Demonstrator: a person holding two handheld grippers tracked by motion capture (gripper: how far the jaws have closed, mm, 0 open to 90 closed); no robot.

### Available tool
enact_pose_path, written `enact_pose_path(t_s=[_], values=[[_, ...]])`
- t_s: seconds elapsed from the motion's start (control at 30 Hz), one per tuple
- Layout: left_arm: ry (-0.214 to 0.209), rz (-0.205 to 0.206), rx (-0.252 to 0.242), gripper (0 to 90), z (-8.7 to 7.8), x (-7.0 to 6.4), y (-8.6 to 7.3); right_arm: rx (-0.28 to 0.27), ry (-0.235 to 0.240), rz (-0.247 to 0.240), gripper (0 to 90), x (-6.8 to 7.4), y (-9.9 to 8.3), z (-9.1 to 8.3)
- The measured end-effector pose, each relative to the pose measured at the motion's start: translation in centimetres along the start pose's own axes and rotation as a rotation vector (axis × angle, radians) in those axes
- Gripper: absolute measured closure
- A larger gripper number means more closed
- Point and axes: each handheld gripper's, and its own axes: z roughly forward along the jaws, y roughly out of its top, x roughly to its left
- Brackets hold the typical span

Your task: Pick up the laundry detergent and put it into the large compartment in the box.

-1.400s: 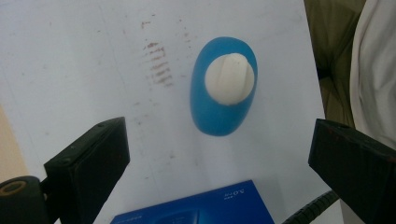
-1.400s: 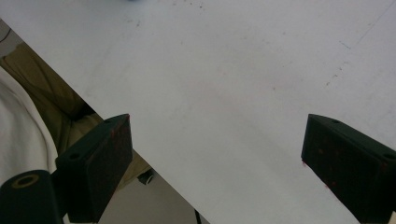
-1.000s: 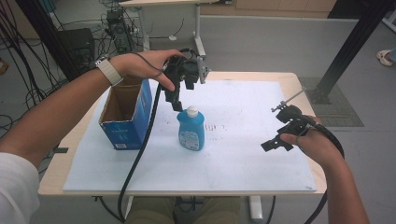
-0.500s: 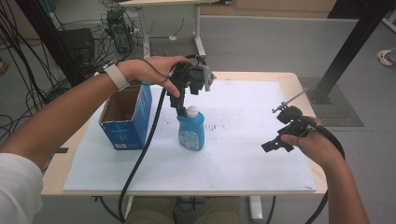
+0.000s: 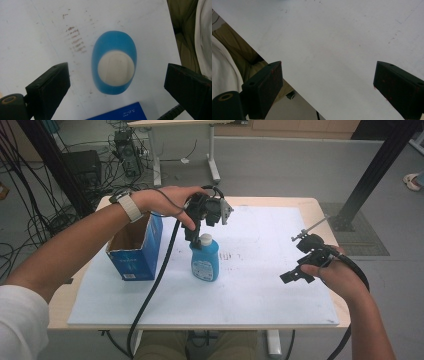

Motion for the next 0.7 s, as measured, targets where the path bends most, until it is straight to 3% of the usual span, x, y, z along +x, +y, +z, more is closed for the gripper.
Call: enact_pose_path(t_s=[0.7], values=[[0.006, -0.005, -0.025, 7.1, 0.03, 0.13, -0.79, 0.000, 0.000, 0.001, 8.9, -0.13, -0.06, 0.01]])
